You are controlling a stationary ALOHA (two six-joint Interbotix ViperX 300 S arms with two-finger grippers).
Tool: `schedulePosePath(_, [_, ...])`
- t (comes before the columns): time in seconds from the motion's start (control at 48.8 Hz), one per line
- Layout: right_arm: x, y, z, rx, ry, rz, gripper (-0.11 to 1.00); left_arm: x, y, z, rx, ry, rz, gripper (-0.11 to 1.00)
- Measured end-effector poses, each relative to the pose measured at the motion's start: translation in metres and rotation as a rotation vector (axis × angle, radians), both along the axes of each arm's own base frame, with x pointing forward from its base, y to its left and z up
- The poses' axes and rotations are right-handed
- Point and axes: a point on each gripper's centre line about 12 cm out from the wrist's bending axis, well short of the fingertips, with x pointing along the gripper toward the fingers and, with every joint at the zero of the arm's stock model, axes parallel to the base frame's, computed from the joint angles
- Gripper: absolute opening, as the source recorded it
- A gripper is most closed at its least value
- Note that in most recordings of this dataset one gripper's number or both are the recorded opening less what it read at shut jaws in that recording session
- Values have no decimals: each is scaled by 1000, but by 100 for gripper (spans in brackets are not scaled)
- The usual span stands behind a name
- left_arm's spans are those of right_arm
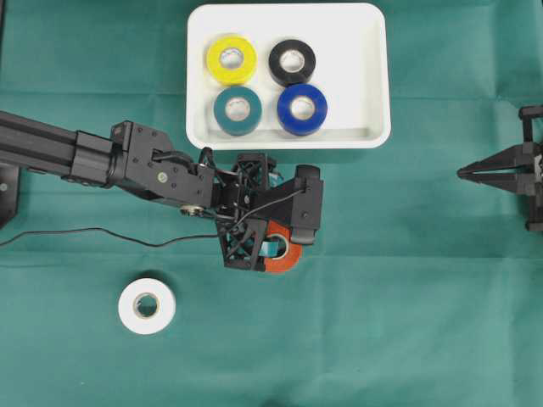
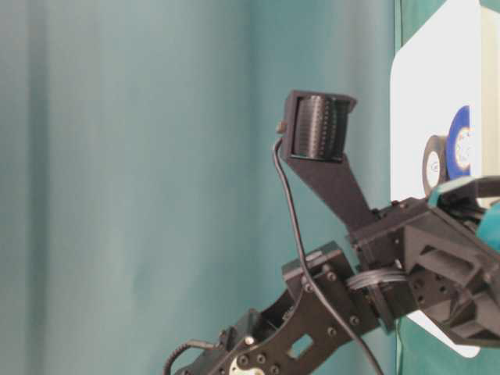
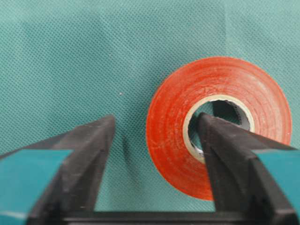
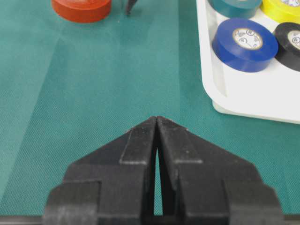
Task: Put the tape into the white case with the left arm.
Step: 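Lower and close the left gripper on the red roll's rim, then lift the red roll into the right side of the white case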
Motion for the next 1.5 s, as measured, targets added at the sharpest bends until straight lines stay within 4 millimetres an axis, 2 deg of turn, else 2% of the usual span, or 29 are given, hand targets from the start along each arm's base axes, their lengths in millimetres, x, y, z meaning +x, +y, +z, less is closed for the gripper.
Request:
schedulePosePath(0.103, [0,0,0,0,0,0,-9,0,0,0,1,-2,-3,32])
schedulePosePath(0.144, [0,0,0,-1,0,1,-9,0,0,0,4,0,-5,25])
schedulePosePath(0.472, [0,0,1,0,-2,0,-9,-2,1,8,3,17,-2,25])
schedulePosePath(0.738, [0,0,0,0,2,0,-9,1,0,58,-1,-18,-5,25])
schedulePosePath(0.903, [0,0,0,0,0,0,-9,3,3,75,3,-24,-6,25])
schedulePosePath(1.046, [0,0,0,0,0,0,-9,6,17,79,27,-27,-13,25])
schedulePosePath(1.251, [0,0,0,0,2,0,-9,13,55,80,64,-39,13,25])
schedulePosePath(1.497, [0,0,0,0,0,0,-9,35,101,75,101,-86,66,25])
